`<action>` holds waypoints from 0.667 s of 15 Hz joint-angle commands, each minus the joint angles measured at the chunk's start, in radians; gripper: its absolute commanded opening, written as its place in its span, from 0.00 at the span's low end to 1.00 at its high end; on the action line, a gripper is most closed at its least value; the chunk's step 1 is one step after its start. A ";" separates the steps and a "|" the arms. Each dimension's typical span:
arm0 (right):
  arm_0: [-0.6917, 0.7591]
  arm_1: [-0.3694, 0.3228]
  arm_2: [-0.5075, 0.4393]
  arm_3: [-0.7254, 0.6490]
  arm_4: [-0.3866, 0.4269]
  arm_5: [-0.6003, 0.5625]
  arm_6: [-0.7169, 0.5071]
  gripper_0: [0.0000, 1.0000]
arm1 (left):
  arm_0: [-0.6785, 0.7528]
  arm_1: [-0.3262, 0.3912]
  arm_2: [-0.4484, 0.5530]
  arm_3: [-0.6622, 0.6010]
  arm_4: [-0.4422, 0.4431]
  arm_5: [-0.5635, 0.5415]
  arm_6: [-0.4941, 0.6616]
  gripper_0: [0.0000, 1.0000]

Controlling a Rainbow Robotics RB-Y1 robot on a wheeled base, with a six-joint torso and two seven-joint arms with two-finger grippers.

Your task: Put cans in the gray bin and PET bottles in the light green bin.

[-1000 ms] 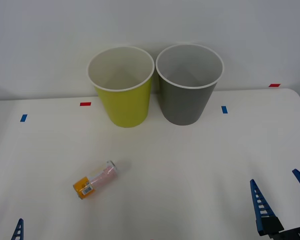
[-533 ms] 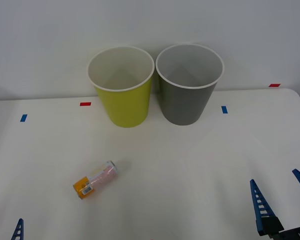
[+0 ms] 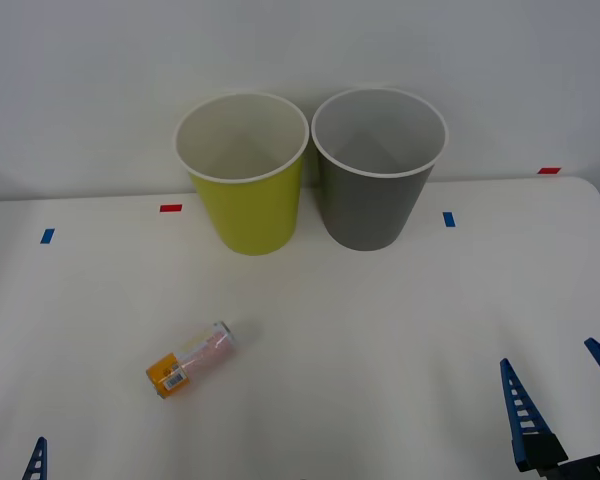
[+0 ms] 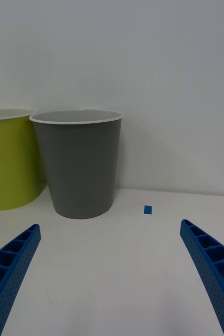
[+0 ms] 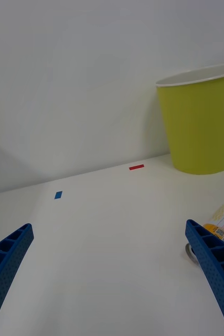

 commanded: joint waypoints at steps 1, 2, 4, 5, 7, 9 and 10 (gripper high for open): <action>0.000 0.000 0.000 0.000 0.000 0.000 0.000 0.92 | 0.000 0.000 0.000 0.000 0.000 0.000 0.000 1.00; 0.000 0.000 0.000 0.000 0.000 0.000 0.000 0.92 | 0.000 0.000 0.000 0.000 0.000 0.000 0.000 1.00; 0.000 0.000 0.000 0.000 0.000 0.000 0.000 0.92 | 0.000 0.000 0.000 0.000 0.000 0.000 0.000 1.00; 0.000 0.000 0.000 0.000 0.000 0.000 0.000 0.92 | 0.000 0.000 0.000 0.000 0.000 0.000 0.000 1.00; 0.000 0.000 0.000 0.000 0.000 0.000 0.000 0.92 | 0.000 0.000 0.000 0.000 0.000 0.000 0.000 1.00; 0.000 0.000 0.000 0.000 0.000 0.000 0.000 0.92 | 0.000 0.000 0.000 0.000 0.000 0.000 0.000 1.00; 0.000 0.000 0.000 0.000 0.000 0.000 0.000 0.92 | 0.000 0.000 0.000 0.000 0.000 0.000 0.000 1.00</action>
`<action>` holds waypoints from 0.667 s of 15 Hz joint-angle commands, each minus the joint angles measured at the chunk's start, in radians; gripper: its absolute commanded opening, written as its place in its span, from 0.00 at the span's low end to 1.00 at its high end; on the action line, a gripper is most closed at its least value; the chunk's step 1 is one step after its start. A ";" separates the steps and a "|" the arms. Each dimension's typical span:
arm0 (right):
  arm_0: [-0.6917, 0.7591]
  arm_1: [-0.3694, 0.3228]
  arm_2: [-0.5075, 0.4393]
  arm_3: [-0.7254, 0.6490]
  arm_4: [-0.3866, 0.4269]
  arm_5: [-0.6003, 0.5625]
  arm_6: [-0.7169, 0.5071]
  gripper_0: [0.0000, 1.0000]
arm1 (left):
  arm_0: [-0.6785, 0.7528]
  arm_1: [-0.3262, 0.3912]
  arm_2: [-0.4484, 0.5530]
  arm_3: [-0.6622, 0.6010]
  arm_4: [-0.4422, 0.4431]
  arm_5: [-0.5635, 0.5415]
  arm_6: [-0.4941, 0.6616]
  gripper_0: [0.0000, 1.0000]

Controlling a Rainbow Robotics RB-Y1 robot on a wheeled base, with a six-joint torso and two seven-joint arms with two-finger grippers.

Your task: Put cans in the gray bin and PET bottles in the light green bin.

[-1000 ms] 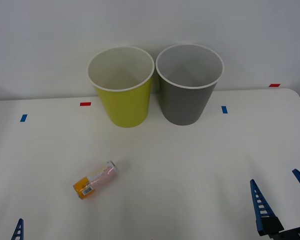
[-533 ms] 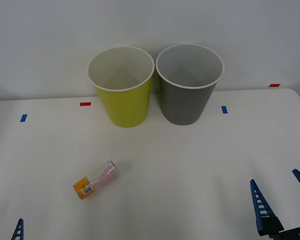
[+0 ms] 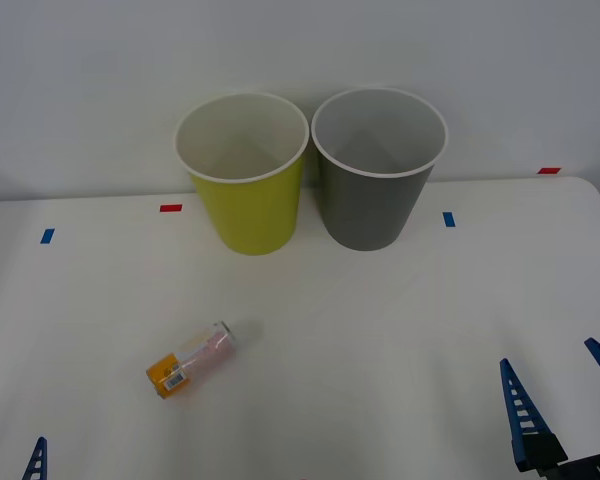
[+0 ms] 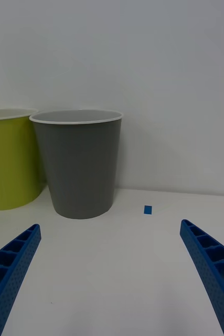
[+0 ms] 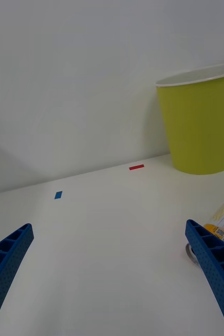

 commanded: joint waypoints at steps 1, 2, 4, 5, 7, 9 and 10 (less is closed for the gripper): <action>0.000 0.000 0.000 0.000 0.000 0.000 0.000 0.92 | 0.000 0.000 0.000 0.000 0.000 0.000 0.000 1.00; 0.000 0.000 0.000 0.000 0.000 0.000 0.000 0.92 | 0.000 0.000 0.000 0.000 0.000 0.000 0.000 1.00; 0.000 0.000 0.000 0.000 0.000 0.000 0.000 0.92 | 0.000 0.000 0.000 0.000 0.000 0.000 0.000 1.00; 0.000 0.000 0.000 0.000 0.000 0.000 0.000 0.92 | 0.000 0.000 0.000 0.000 0.000 0.000 0.000 1.00; 0.000 0.000 0.000 0.000 0.000 0.000 0.000 0.92 | 0.000 0.000 0.000 0.000 0.000 0.000 0.000 1.00; 0.000 0.000 0.000 0.000 0.000 0.000 0.000 0.92 | 0.000 0.000 0.000 0.000 0.000 0.000 0.000 1.00; 0.000 0.000 0.000 0.000 0.000 0.000 0.000 0.92 | 0.000 0.000 0.000 0.000 0.000 0.000 0.000 1.00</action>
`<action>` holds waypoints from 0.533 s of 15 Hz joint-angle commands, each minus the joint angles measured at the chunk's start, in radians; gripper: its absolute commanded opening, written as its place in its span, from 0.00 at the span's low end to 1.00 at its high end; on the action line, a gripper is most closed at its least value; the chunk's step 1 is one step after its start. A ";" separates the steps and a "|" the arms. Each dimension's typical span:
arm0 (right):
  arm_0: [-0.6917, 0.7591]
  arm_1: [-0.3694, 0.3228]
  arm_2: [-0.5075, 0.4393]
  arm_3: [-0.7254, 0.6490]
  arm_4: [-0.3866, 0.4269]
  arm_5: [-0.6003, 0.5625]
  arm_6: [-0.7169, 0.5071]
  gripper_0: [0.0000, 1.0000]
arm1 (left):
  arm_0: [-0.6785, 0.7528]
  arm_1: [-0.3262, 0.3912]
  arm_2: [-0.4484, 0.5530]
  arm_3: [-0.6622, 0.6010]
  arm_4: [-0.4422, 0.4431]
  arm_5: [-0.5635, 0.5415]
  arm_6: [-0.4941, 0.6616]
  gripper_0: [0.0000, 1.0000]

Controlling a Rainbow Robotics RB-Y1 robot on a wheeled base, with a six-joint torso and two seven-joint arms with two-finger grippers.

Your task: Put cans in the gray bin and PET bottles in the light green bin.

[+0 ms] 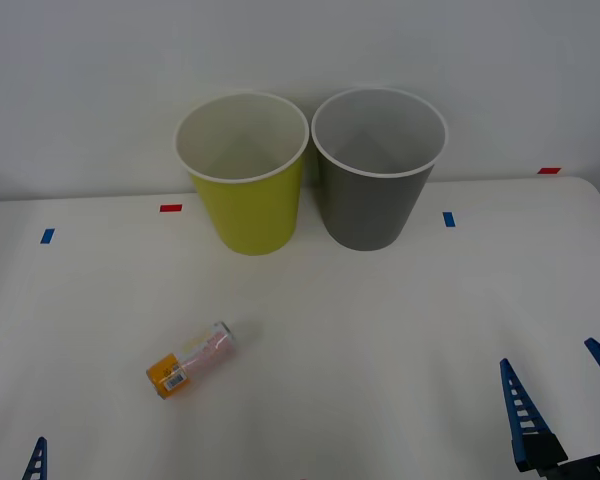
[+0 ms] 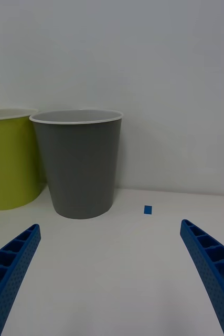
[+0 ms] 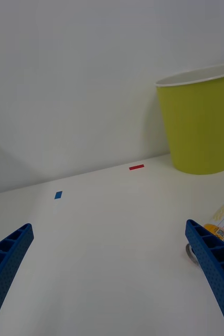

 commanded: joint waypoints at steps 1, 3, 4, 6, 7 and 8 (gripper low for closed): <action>0.000 0.000 0.000 0.000 0.000 0.000 0.000 0.92 | 0.000 0.000 0.000 0.000 0.000 0.000 0.000 1.00; 0.000 0.000 0.000 0.000 0.000 0.000 0.000 0.92 | 0.000 0.000 0.000 0.000 0.000 0.000 0.000 1.00; 0.000 0.000 0.000 0.000 0.000 0.000 0.000 0.92 | 0.000 0.000 0.000 0.000 0.000 0.000 0.000 1.00; 0.000 0.000 0.000 0.000 0.000 0.000 0.000 0.92 | 0.000 0.000 0.000 0.000 0.000 0.000 0.000 1.00; 0.000 0.000 0.000 0.000 0.000 0.000 0.000 0.92 | 0.000 0.000 0.000 0.000 0.000 0.000 0.000 1.00; 0.000 0.000 0.000 0.000 0.000 0.000 0.000 0.92 | 0.000 0.000 0.000 0.000 0.000 0.000 0.000 1.00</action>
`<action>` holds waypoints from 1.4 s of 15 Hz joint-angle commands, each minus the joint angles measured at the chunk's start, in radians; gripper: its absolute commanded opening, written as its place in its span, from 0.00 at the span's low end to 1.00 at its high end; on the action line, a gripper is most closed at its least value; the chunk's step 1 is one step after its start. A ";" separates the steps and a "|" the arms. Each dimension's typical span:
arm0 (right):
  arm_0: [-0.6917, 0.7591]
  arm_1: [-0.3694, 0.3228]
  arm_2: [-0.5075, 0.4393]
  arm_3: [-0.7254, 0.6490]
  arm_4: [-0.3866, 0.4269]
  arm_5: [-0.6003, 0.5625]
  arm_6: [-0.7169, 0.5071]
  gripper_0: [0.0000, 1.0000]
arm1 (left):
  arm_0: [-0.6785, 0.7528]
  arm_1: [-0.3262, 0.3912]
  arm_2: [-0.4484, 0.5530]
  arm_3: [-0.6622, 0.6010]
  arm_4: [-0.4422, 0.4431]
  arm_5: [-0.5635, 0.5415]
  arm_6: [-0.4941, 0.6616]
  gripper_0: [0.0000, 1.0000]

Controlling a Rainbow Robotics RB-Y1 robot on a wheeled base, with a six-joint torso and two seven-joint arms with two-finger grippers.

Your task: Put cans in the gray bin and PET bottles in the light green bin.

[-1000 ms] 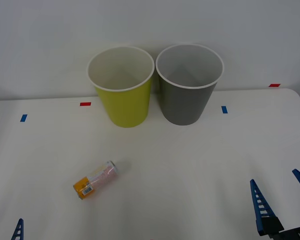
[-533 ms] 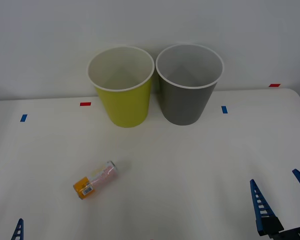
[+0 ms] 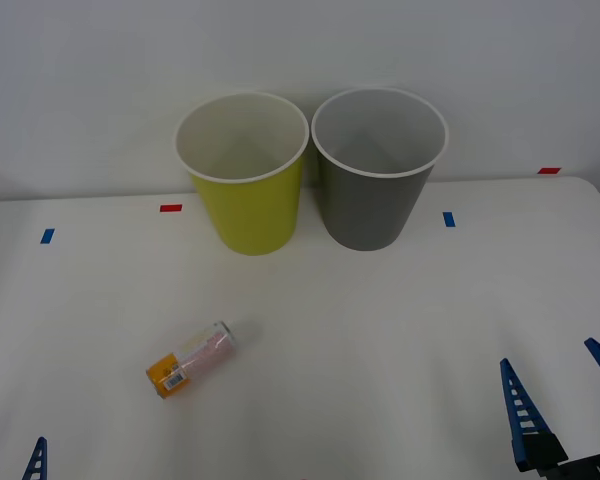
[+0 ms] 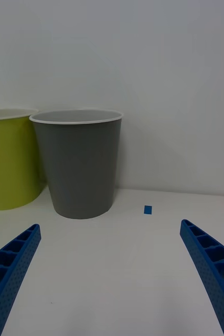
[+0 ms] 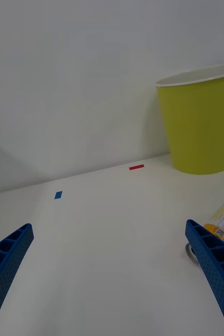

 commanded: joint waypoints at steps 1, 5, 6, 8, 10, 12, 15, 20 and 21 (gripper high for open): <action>0.000 0.000 0.000 0.000 0.000 0.000 0.000 0.92 | 0.000 0.000 0.000 0.000 0.000 0.000 0.000 1.00; 0.000 0.000 0.000 0.000 0.000 0.000 0.000 0.92 | 0.000 0.000 0.000 0.000 0.000 0.000 0.000 1.00; 0.000 0.000 0.000 0.000 0.000 0.000 0.000 0.92 | -0.025 -0.002 -0.018 0.057 -0.002 0.025 0.000 1.00; 0.000 0.000 0.000 0.000 0.000 0.000 0.000 0.92 | -0.052 -0.002 -0.008 0.107 -0.009 0.026 0.000 1.00; 0.000 0.000 0.000 0.000 0.000 0.000 0.000 0.92 | -0.064 0.012 -0.008 0.112 -0.009 0.041 0.006 1.00; 0.000 0.000 0.000 0.000 0.000 0.000 0.000 0.92 | -0.104 0.061 -0.015 0.112 -0.023 0.098 0.006 1.00; 0.000 0.000 0.000 0.000 0.000 0.000 0.000 0.92 | -0.195 0.156 -0.063 0.112 -0.003 0.209 0.009 1.00; 0.000 0.000 0.000 0.000 0.000 0.000 0.000 0.92 | -0.354 0.344 -0.155 0.104 0.003 0.377 0.008 1.00; 0.000 0.000 0.000 0.000 0.000 0.000 0.000 0.92 | -0.374 0.370 -0.169 0.089 0.000 0.425 0.006 1.00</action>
